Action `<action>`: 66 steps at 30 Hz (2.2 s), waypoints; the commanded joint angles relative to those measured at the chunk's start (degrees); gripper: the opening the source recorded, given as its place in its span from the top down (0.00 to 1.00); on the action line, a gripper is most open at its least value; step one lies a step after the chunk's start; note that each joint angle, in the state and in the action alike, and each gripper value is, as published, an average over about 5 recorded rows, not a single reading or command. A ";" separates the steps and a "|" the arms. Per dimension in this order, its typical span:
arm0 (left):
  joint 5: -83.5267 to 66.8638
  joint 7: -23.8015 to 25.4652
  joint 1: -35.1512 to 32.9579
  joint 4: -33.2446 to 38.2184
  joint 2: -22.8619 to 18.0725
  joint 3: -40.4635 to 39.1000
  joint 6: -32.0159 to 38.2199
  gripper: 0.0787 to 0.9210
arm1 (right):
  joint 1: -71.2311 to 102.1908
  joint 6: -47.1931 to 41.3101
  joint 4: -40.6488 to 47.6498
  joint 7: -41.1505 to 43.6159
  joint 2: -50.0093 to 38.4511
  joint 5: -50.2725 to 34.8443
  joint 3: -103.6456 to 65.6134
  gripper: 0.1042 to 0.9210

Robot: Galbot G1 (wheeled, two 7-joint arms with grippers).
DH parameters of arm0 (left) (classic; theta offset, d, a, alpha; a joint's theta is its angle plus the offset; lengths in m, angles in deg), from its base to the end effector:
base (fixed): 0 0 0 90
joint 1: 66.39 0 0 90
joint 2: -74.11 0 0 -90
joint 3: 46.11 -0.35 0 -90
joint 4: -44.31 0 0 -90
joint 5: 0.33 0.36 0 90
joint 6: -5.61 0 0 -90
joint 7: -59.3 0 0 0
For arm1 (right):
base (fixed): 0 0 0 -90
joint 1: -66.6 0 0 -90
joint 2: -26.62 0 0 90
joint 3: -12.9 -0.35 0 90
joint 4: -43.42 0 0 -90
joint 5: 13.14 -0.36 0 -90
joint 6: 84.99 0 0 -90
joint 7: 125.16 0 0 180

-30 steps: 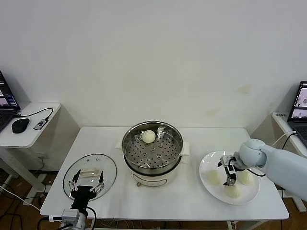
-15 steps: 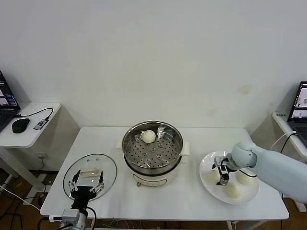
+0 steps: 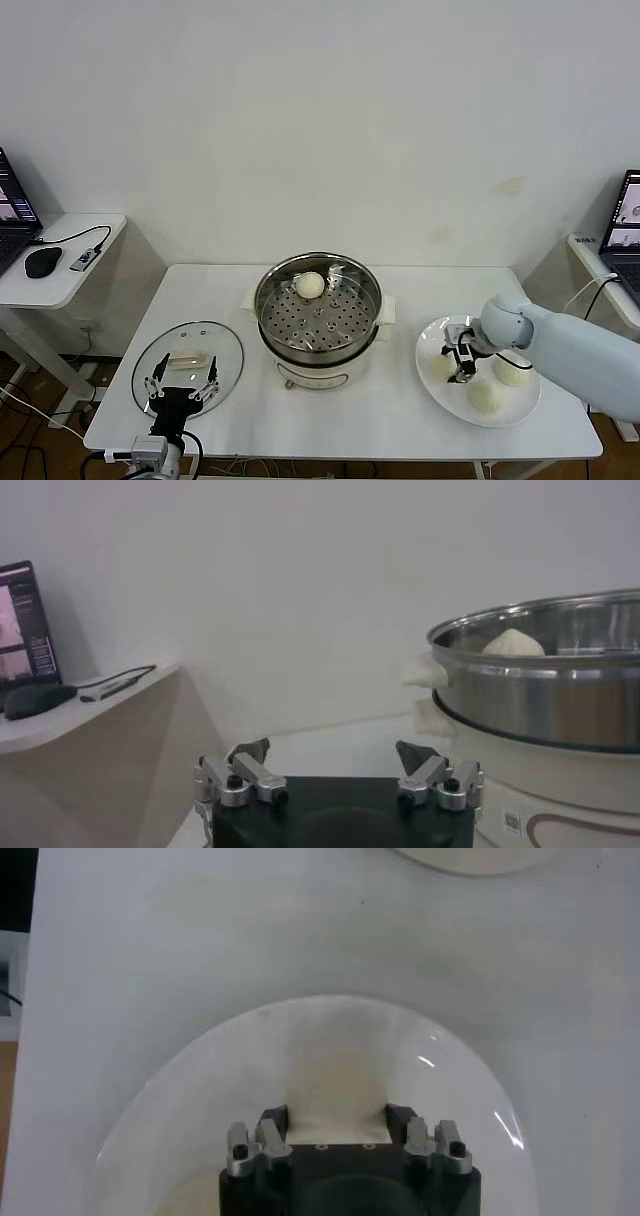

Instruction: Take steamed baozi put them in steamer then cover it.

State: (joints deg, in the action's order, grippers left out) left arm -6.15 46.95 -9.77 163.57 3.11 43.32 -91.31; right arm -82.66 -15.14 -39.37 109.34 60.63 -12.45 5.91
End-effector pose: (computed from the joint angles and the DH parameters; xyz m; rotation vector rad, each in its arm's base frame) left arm 0.1711 0.0537 -0.3111 0.0717 -2.9445 -0.3082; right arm 0.4648 -0.1293 -0.2258 1.2421 -1.3984 1.3513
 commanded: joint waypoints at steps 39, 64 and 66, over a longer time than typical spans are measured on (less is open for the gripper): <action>-0.37 -0.22 0.92 -0.04 -0.62 0.70 0.21 0.12 | -25.77 -16.38 12.56 -8.91 44.19 -34.06 19.30 0.37; -0.15 -0.17 1.02 0.20 -0.67 0.45 0.34 0.12 | -32.53 -12.14 11.31 -1.75 39.16 -30.19 18.07 0.15; -0.22 -0.16 1.19 0.10 -0.50 0.45 0.33 0.12 | -36.18 -10.27 8.84 1.19 35.48 -29.25 18.76 0.13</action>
State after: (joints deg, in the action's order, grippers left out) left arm -6.29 46.75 -8.79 163.89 2.37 43.83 -90.93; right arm -110.04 -28.54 -25.50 103.62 102.66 -42.97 24.03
